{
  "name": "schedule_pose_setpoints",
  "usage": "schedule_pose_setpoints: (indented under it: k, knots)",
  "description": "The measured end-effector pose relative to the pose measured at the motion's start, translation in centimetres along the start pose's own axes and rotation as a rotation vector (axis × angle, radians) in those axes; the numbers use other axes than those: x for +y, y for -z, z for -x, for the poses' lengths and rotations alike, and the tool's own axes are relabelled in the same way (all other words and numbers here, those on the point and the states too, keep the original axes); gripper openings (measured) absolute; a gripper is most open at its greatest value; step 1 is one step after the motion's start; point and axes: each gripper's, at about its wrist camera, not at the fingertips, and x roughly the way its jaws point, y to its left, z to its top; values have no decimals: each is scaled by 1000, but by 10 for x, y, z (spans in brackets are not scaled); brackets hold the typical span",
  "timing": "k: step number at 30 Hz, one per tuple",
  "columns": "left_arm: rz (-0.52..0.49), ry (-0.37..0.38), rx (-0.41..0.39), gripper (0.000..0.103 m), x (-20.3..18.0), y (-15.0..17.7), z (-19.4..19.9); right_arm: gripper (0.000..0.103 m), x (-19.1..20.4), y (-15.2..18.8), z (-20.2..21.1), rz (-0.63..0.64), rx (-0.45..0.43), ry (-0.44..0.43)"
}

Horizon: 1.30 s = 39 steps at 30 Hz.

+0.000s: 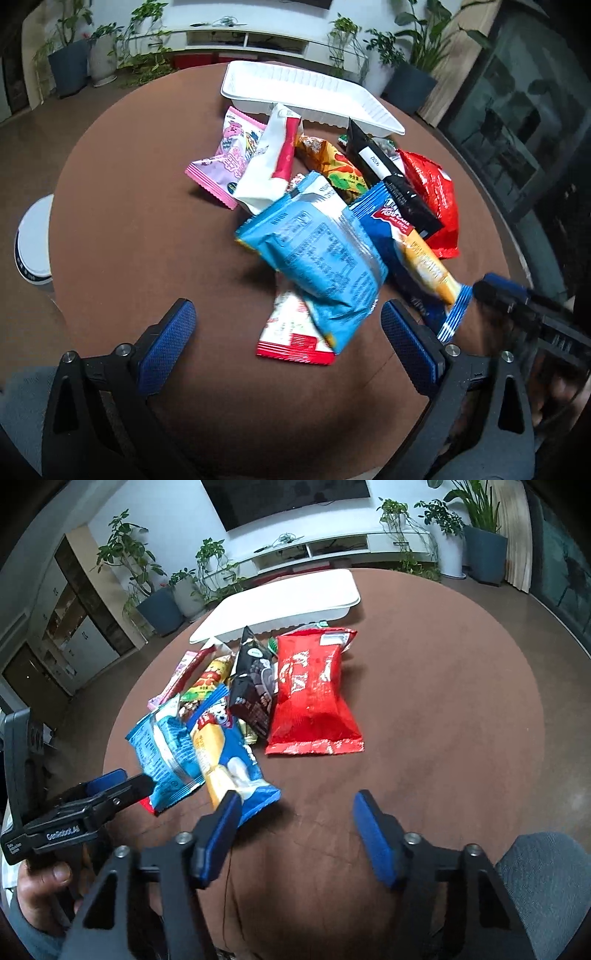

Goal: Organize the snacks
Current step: 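Grasp the blue wafer bag with the left tool while the right tool grasps the red chip bag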

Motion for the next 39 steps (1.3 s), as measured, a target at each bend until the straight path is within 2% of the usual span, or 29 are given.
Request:
schedule_pose_setpoints:
  k: [6,10,20,27,29,35,38,39]
  knots:
    - [-38,-6,-15,101,11,-6,9,65,-3,-25,-3,35,-37,29]
    - [-62,19,-22,101,10,-4,15,65,-6,-46,-16,42,-43,42]
    - [-49,47,-16,100,-2,4,10,65,-9,-70,-52,49,1,77]
    - [-26,29,-7,97,-6,0,-1,64,-9,-77,-73,52,42,39]
    - [-20,23,-11,97,-8,-3,-1,58,-13,-75,-76,33,52,17]
    - [-6,18,-13,97,-11,-11,-8,53,-19,-73,-73,25,27,-6]
    - [7,13,-4,95,-12,-13,-13,38,-22,-71,-70,24,15,-20]
    - [8,10,-2,95,-12,-12,-13,37,-23,-70,-69,22,12,-22]
